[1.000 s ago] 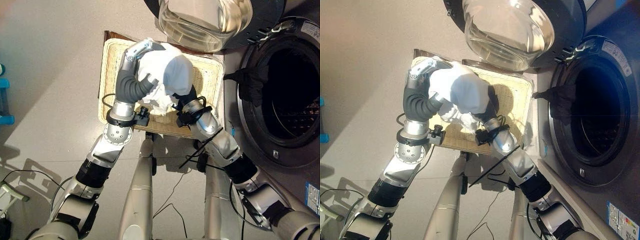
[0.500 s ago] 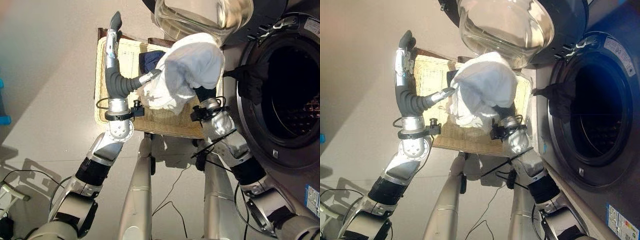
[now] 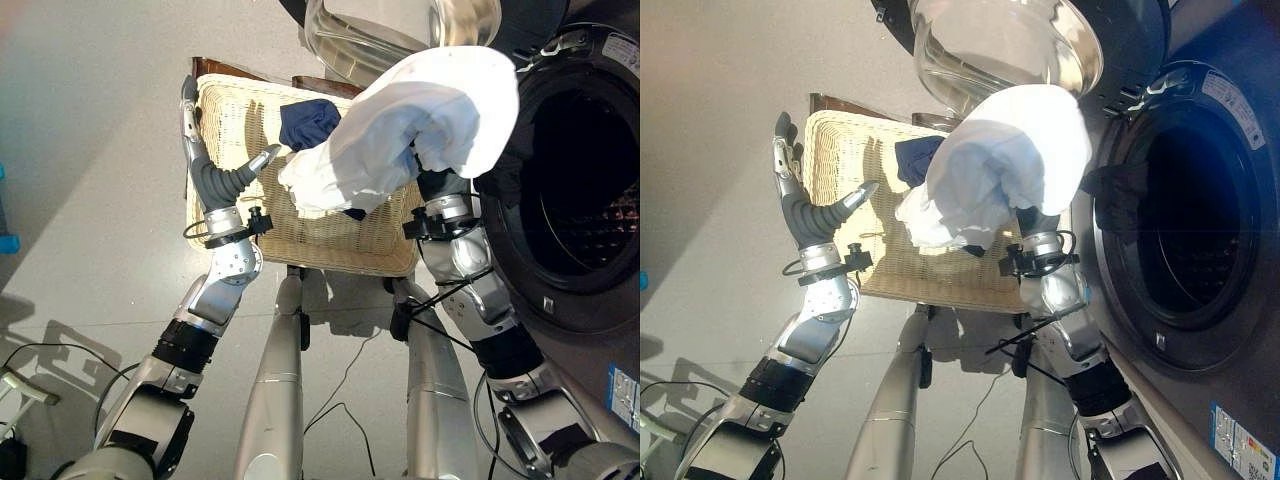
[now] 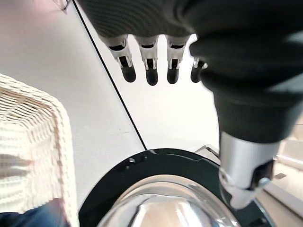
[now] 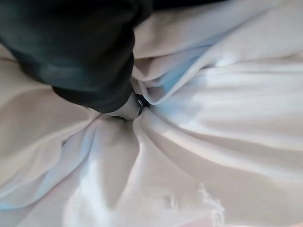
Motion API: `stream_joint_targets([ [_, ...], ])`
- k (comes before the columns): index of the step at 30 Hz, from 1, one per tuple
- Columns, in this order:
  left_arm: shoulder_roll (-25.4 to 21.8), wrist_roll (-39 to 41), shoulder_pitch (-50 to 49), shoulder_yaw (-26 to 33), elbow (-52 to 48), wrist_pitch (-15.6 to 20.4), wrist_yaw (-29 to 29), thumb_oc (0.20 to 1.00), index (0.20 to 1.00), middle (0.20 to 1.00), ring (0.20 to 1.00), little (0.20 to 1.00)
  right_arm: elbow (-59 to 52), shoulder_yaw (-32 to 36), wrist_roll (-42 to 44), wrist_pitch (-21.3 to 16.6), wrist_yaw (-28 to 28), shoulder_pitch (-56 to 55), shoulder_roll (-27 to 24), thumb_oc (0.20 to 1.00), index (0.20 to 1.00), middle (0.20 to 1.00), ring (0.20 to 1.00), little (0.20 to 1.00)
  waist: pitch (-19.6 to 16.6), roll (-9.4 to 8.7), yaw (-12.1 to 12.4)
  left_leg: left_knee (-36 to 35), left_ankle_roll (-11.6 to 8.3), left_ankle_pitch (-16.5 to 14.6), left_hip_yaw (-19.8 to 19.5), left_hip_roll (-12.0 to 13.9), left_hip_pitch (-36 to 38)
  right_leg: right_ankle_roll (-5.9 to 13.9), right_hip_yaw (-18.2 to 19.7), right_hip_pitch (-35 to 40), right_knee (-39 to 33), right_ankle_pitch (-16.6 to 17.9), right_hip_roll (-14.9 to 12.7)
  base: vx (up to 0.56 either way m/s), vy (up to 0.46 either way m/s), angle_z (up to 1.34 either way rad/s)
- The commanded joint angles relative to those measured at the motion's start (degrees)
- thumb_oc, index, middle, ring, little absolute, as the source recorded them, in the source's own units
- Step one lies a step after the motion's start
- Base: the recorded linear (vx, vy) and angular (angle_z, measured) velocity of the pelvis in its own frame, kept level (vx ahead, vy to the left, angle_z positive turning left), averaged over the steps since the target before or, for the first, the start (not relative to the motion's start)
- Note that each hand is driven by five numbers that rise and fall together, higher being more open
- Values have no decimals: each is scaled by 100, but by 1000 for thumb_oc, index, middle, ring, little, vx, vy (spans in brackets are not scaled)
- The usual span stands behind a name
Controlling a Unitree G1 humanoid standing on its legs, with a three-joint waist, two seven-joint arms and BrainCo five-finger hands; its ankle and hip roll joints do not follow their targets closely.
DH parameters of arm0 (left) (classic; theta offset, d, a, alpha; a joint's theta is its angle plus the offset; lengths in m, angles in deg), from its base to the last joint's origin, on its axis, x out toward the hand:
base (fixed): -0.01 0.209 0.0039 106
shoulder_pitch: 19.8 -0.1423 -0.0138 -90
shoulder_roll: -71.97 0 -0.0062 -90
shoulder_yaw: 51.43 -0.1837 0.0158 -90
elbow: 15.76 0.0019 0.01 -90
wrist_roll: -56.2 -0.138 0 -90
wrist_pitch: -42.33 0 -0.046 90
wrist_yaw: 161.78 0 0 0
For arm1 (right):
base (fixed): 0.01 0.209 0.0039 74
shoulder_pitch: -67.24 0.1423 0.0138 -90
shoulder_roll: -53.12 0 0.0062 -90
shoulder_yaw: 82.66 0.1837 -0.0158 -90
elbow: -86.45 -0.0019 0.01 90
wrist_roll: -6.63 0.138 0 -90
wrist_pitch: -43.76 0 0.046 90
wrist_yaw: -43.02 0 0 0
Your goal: Put the clothes into the washing machine.
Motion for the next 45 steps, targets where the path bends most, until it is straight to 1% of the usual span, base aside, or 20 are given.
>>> stream_joint_targets([
  [1, -225, -206, 173, 233, 11, -48, 202, 1000, 1000, 1000, 1000, 1000, -1180, 275, 255, -796, 250, -42, 41, 200, 200, 200, 200, 200, -116, 54, -210, 135, 540, -139, 172, -275, 5, 413, -3, 474, -1023, 856, 384, 0, 0, 0],
  [4, -267, -325, 197, 210, 154, -170, 254, 1000, 1000, 1000, 1000, 1000, -1139, 315, 483, -922, 253, -59, 31, 200, 200, 200, 200, 200, -116, 51, -217, 131, 532, -136, 177, -264, 15, 420, 0, 480, -1029, 857, 381, 0, 0, 0],
  [7, -360, -287, 180, 206, 357, -282, 244, 1000, 1000, 1000, 1000, 1000, -1105, 401, 1164, -1088, 616, -106, 20, 200, 200, 200, 200, 200, -116, 51, -225, 112, 525, -131, 180, -259, 27, 431, -15, 493, -1056, 870, 370, 0, 0, 0],
  [13, -470, -164, 140, 169, 664, -269, 336, 1000, 1000, 1000, 1000, 1000, -1167, 418, 1687, -1308, 1120, -183, 20, 200, 200, 200, 200, 200, -116, 30, -254, 95, 504, -125, 212, -223, 51, 443, -12, 502, -1083, 888, 365, -1, 4, -3],
  [17, -494, -172, 184, 166, 831, -253, 332, 1000, 1000, 1000, 1000, 1000, -1136, 486, 2072, -1417, 1284, -176, 57, 200, 200, 200, 200, 200, -116, 19, -264, 95, 496, -123, 219, -219, 55, 450, -16, 518, -1093, 887, 364, -1, 2, -1],
  [18, -511, -166, 211, 163, 926, -271, 323, 1000, 1000, 1000, 1000, 1000, -1109, 545, 2378, -1455, 1434, -177, 101, 200, 200, 200, 200, 200, -116, 12, -264, 84, 498, -123, 212, -214, 62, 455, -28, 529, -1103, 890, 356, 0, 0, 0],
  [23, -587, -16, 272, 101, 1223, -353, 327, 1000, 1000, 1000, 1000, 1000, -1033, 619, 3115, -1634, 1564, -189, 192, 200, 200, 200, 200, 200, -116, -17, -278, 75, 480, -109, 209, -197, 81, 468, -39, 557, -1119, 905, 350, 0, 0, 0],
  [25, -611, 16, 257, 95, 1282, -311, 346, 1000, 1000, 1000, 1000, 1000, -985, 661, 3185, -1648, 1562, -219, 198, 200, 200, 200, 200, 200, -116, -22, -288, 68, 473, -108, 213, -184, 81, 475, -34, 554, -1119, 909, 350, 0, 0, 0],
  [28, -661, 52, 307, 52, 1491, -226, 440, 1000, 1000, 1000, 1000, 1000, -552, 741, 3333, -1188, 1157, -195, 79, 200, 200, 200, 200, 200, -116, -37, -317, 74, 450, -113, 236, -171, 96, 489, -17, 553, -1145, 939, 367, 0, 0, 0],
  [29, -662, 51, 316, 50, 1503, -219, 445, 1000, 1000, 1000, 1000, 1000, -520, 749, 3361, -1164, 1149, -187, 70, 200, 200, 200, 200, 200, -116, -37, -315, 72, 448, -114, 237, -171, 98, 489, -15, 555, -1150, 941, 369, 0, 0, 0],
  [31, -729, -3, 435, -35, 1778, -131, 527, 1000, 1000, 1000, 1000, 1000, 163, 825, 3665, -758, 981, -129, -91, 200, 200, 200, 200, 200, -116, -34, -308, 58, 418, -114, 256, -164, 139, 502, -22, 602, -1188, 944, 360, -5, 3, -2],
  [32, -732, 6, 454, -46, 1809, -116, 528, 1000, 1000, 1000, 1000, 1000, 245, 840, 3728, -738, 1015, -107, -117, 200, 200, 200, 200, 200, -116, -31, -302, 55, 416, -114, 255, -164, 141, 502, -22, 606, -1193, 945, 361, -6, -6, -8],
  [33, -749, -4, 545, -131, 2020, -81, 538, 1000, 1000, 1000, 1000, 1000, 802, 892, 3942, -578, 1058, -43, -249, 200, 200, 200, 200, 200, -116, -23, -285, 42, 413, -115, 240, -172, 159, 509, -39, 631, -1202, 951, 351, 0, -12, -6],
  [35, -790, 44, 601, -187, 2148, -59, 522, 1000, 1000, 1000, 1000, 1000, 1167, 911, 4117, -519, 1040, 10, -368, 200, 200, 200, 200, 200, -116, -23, -279, 38, 404, -119, 236, -174, 166, 510, -46, 636, -1210, 954, 350, -1, -9, -2],
  [38, -858, 293, 746, -389, 2606, 1, 466, 1000, 1000, 1000, 1000, 1000, 2394, 943, 4872, -196, 1298, 152, -719, 200, 200, 200, 200, 200, -116, -17, -274, 13, 385, -110, 224, -178, 167, 510, -51, 635, -1270, 1006, 360, 0, 0, 0],
  [40, -877, 425, 786, -448, 2753, 15, 427, 1000, 1000, 1000, 1000, 1000, 2797, 948, 5002, -120, 1377, 209, -828, 200, 200, 200, 200, 200, -116, -8, -272, 1, 383, -117, 228, -174, 179, 509, -49, 637, -1277, 1010, 366, -3, -10, -2],
  [41, -920, 590, 841, -505, 2905, 41, 375, 1000, 1000, 1000, 1000, 1000, 3253, 954, 5205, 97, 1465, 299, -978, 200, 200, 200, 200, 200, -116, -4, -276, -11, 377, -110, 236, -167, 162, 510, -44, 611, -1285, 1025, 373, -24, -21, -4],
  [43, -957, 675, 926, -521, 3030, 46, 312, 1000, 1000, 1000, 1000, 1000, 3605, 944, 5297, 282, 1470, 433, -1091, 200, 200, 200, 200, 200, -116, -6, -280, -6, 369, -70, 249, -163, 77, 501, -49, 534, -1304, 1075, 369, -13, -12, -2],
  [44, -968, 760, 968, -567, 3195, 37, 248, 1000, 1000, 1000, 1000, 1000, 4071, 891, 5508, 511, 1576, 536, -1206, 200, 200, 200, 200, 200, -116, -8, -274, -23, 352, -107, 262, -156, 125, 506, -45, 575, -1328, 1052, 379, 0, 0, 0],
  [45, -974, 788, 1007, -582, 3239, 18, 226, 1000, 1000, 1000, 1000, 1000, 4181, 876, 5547, 586, 1564, 595, -1243, 200, 200, 200, 200, 200, -116, -6, -275, -31, 349, -97, 264, -154, 105, 506, -45, 555, -1337, 1066, 379, -5, -41, -1],
])
